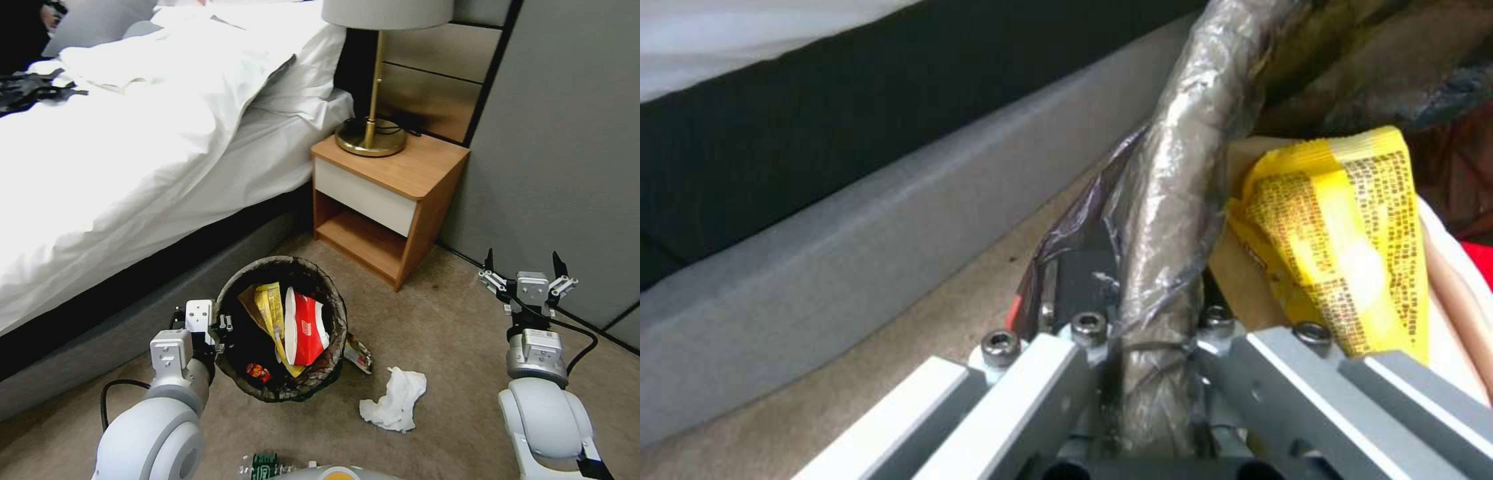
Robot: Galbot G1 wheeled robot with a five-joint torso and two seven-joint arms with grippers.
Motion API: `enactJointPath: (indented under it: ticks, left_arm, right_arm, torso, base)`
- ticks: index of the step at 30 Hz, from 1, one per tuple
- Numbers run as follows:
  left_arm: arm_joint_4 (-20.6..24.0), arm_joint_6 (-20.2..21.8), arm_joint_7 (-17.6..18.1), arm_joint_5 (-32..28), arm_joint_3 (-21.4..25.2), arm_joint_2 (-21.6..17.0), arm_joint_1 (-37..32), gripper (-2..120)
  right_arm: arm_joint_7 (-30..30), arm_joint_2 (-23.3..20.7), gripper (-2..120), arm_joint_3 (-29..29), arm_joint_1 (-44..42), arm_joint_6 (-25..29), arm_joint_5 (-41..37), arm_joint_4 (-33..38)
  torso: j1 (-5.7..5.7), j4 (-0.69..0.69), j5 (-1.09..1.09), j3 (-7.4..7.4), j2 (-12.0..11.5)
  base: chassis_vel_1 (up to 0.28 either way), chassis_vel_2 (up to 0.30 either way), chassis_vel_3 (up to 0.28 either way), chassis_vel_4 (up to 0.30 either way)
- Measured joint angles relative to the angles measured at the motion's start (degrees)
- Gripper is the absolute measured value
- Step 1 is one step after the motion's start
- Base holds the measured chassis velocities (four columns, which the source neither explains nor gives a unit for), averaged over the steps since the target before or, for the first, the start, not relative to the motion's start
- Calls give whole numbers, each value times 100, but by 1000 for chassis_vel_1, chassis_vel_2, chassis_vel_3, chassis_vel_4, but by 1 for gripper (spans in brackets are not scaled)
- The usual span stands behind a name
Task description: Pick up the trash bin, then pick up the garbage from the floor and place it into the trash bin.
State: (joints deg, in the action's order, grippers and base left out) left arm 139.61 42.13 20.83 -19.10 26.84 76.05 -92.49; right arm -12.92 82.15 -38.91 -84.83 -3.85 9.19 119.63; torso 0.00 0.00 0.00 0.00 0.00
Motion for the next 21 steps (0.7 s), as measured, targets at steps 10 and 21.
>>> enactJointPath:
  ticks: [10,21]
  left_arm:
    - [-19,0,-88,167,-1,4,-18,0]
    - [-41,0,-83,280,3,-13,-26,0]
  right_arm:
    - [141,-58,100,94,-100,-127,-342,75]
    - [1878,-679,100,195,-228,-1370,-2170,247]
  torso:
    - [0,0,1,0,0]
    - [0,-2,0,0,0]
  base:
    - [5,3,4,4]
    - [0,0,0,0]
